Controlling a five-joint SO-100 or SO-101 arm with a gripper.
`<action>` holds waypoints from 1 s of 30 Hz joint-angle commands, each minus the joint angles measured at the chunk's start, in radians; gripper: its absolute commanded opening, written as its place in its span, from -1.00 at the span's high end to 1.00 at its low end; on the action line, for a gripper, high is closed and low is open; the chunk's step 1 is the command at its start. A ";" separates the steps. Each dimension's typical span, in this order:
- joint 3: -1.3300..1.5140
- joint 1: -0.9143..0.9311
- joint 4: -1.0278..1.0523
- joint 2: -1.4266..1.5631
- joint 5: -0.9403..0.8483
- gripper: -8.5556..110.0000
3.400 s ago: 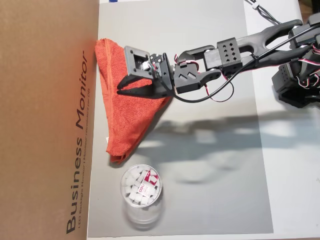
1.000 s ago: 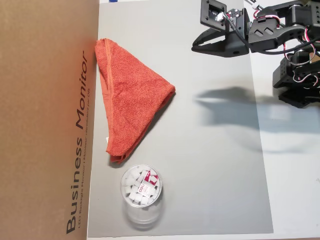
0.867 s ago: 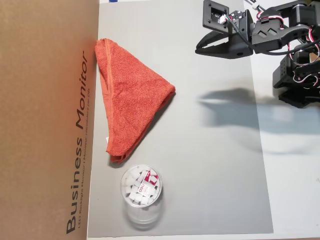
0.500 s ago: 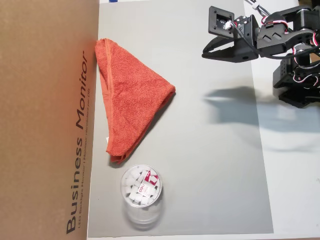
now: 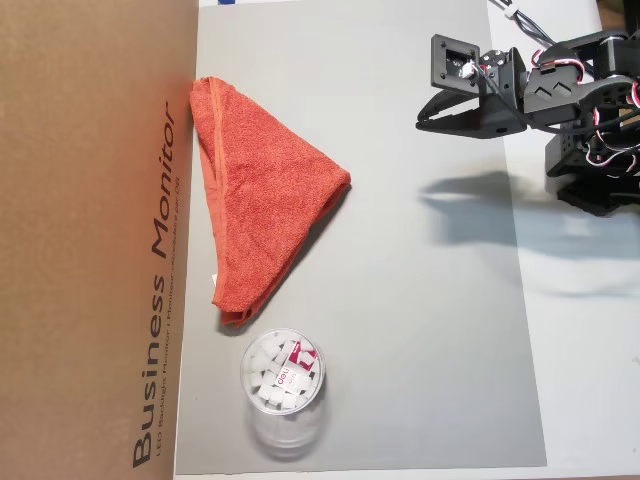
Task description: Fold the blanket.
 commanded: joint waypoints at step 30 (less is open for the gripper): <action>0.465 -0.040 0.002 0.583 -0.075 0.86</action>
